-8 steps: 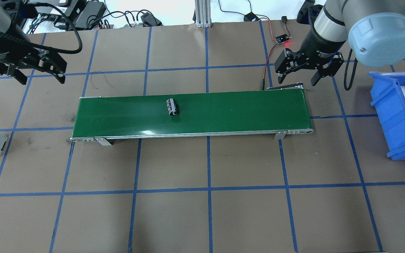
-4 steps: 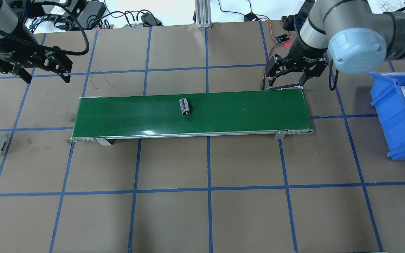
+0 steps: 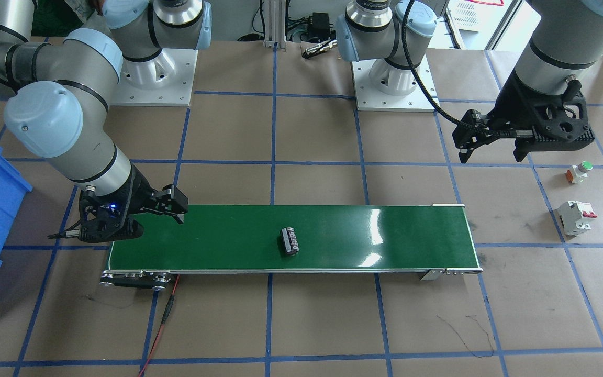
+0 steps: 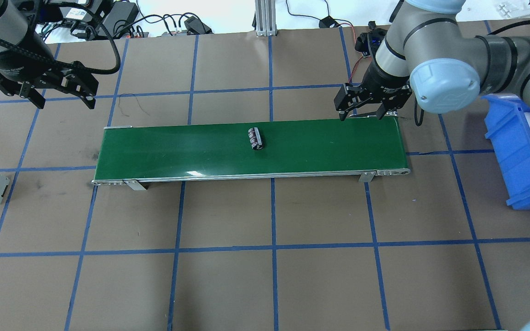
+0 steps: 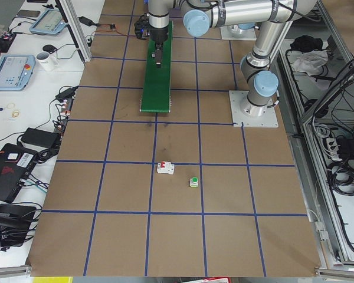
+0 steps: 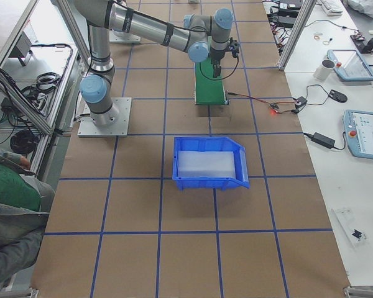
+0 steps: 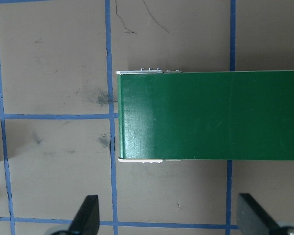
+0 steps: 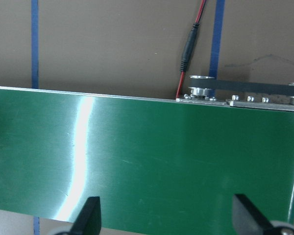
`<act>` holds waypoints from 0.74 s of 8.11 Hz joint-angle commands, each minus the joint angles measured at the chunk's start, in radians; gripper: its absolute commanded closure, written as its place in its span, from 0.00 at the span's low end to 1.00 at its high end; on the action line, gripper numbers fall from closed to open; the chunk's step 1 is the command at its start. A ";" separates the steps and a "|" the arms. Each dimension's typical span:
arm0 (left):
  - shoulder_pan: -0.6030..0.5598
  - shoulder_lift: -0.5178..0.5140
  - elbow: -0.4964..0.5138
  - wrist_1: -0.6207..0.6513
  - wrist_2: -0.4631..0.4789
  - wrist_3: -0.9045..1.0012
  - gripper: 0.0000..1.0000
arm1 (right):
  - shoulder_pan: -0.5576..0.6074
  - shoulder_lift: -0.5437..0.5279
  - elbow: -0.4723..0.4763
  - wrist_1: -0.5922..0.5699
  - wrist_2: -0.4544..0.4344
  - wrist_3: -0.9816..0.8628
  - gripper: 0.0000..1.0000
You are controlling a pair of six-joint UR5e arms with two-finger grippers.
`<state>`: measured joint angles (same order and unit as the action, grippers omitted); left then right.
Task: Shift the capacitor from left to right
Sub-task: 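Raise the left gripper away while the right gripper reaches toward the capacitor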
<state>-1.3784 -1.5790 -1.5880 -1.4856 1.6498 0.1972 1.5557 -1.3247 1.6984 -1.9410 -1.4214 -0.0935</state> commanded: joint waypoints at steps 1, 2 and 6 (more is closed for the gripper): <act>-0.005 0.005 0.000 0.001 0.019 0.025 0.00 | 0.026 0.004 0.029 -0.064 0.118 -0.002 0.07; -0.005 0.008 0.002 0.001 0.063 0.027 0.00 | 0.026 0.007 0.047 -0.073 0.136 -0.002 0.07; -0.005 0.004 0.000 0.011 0.081 0.004 0.00 | 0.026 0.018 0.053 -0.108 0.125 -0.015 0.08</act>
<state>-1.3836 -1.5735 -1.5868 -1.4783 1.7558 0.2104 1.5813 -1.3122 1.7485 -2.0406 -1.2970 -0.1035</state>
